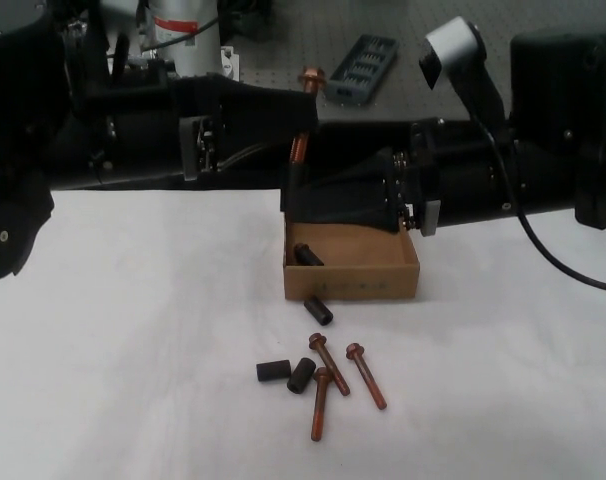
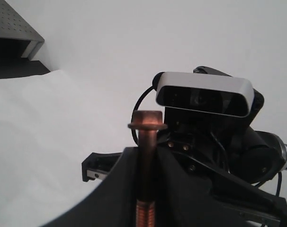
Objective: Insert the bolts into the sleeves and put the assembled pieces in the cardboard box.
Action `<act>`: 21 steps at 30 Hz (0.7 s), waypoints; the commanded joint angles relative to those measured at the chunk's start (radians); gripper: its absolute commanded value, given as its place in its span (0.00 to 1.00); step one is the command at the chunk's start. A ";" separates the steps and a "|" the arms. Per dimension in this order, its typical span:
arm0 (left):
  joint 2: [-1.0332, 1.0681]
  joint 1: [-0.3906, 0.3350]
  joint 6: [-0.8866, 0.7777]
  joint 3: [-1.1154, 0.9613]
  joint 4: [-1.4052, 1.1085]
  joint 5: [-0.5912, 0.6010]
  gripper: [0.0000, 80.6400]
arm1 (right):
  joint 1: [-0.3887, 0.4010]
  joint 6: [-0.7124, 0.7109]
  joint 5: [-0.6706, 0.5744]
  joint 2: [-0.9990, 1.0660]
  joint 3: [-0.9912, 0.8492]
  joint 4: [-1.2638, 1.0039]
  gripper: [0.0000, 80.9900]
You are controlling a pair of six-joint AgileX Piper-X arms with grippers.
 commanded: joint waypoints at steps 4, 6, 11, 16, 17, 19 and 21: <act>-0.001 -0.006 0.071 -0.007 -0.021 0.016 0.01 | -0.012 0.054 0.001 -0.004 -0.009 -0.032 0.02; -0.001 -0.006 0.072 -0.007 -0.021 0.010 0.01 | -0.025 0.080 0.003 -0.004 -0.009 -0.060 0.02; -0.001 -0.006 0.072 -0.007 -0.021 -0.007 0.01 | -0.057 0.154 0.004 -0.004 -0.009 -0.149 0.02; -0.001 -0.006 0.072 -0.007 -0.021 -0.014 0.01 | -0.062 0.174 0.004 -0.004 -0.009 -0.175 0.02; -0.001 -0.006 0.072 -0.007 -0.021 -0.014 0.01 | -0.062 0.174 0.004 -0.004 -0.009 -0.175 0.02; -0.001 -0.006 0.072 -0.007 -0.021 -0.011 0.01 | -0.062 0.174 0.004 -0.004 -0.009 -0.175 0.02; -0.001 -0.006 0.072 -0.007 -0.021 -0.010 0.01 | -0.062 0.174 0.004 -0.004 -0.009 -0.175 0.02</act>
